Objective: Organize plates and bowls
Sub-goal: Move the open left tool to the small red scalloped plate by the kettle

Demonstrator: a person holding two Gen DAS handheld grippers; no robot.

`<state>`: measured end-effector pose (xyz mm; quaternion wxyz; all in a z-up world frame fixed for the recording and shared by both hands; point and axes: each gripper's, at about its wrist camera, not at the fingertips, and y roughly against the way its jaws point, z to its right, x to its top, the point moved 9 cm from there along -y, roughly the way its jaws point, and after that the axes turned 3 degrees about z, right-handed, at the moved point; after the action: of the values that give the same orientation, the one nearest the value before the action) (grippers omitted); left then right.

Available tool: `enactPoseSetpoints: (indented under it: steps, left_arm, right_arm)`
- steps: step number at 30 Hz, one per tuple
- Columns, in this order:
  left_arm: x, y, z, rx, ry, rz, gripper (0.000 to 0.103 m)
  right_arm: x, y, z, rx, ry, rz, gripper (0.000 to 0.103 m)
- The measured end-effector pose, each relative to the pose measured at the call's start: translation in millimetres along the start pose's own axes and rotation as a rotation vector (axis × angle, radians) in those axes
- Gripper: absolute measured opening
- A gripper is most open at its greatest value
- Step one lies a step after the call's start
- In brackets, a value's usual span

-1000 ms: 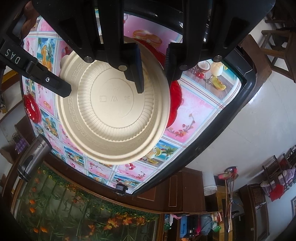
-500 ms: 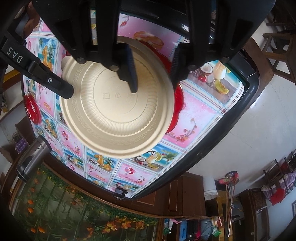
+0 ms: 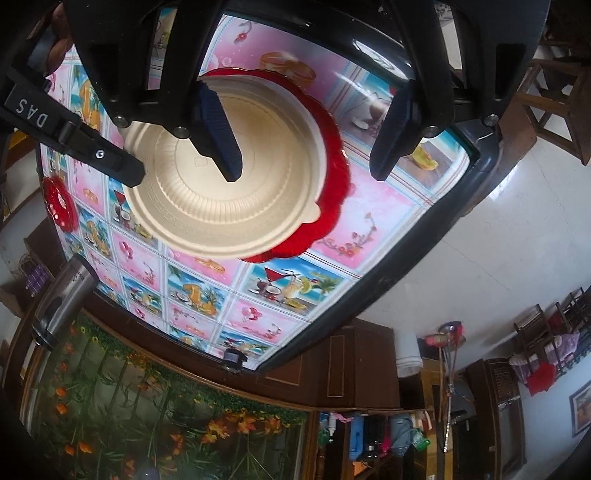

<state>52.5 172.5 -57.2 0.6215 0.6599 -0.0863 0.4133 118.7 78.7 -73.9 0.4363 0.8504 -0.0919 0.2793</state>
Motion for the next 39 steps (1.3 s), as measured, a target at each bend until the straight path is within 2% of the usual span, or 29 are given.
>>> enactPoseSetpoints:
  steps: [1,5,9,16,21,32,36,39]
  left_arm:
    - [0.6,1.2,-1.6,0.007,0.001,0.006,0.073]
    - [3.8,9.3,-8.5,0.033,0.002,0.039,0.074]
    - [9.6,18.8,-11.4,0.045,0.004,0.079,0.079]
    - [17.7,29.6,0.2,0.019,-0.005,0.108,0.079]
    - [21.7,38.0,36.3,-0.031,-0.065,0.129,0.079]
    - [8.2,32.8,138.9,-0.156,-0.249,0.083,0.079]
    - [-1.8,24.1,173.0,-0.212,-0.274,0.038,0.079]
    - [-16.6,10.0,206.1,-0.279,-0.3,-0.033,0.079]
  right_arm:
    - [0.8,1.1,0.2,-0.003,-0.001,0.003,0.025]
    - [3.3,6.0,-1.9,0.022,-0.023,0.022,0.068]
    - [6.5,12.5,-4.7,0.023,-0.02,0.05,0.082]
    - [8.6,26.1,1.2,0.042,-0.05,0.073,0.087]
    - [9.3,45.3,20.6,0.03,-0.073,0.111,0.087]
    - [2.0,101.9,129.1,-0.079,-0.256,0.199,0.093]
    - [-4.9,116.2,164.3,-0.117,-0.306,0.208,0.093]
    - [-11.7,126.7,190.1,-0.145,-0.339,0.208,0.093]
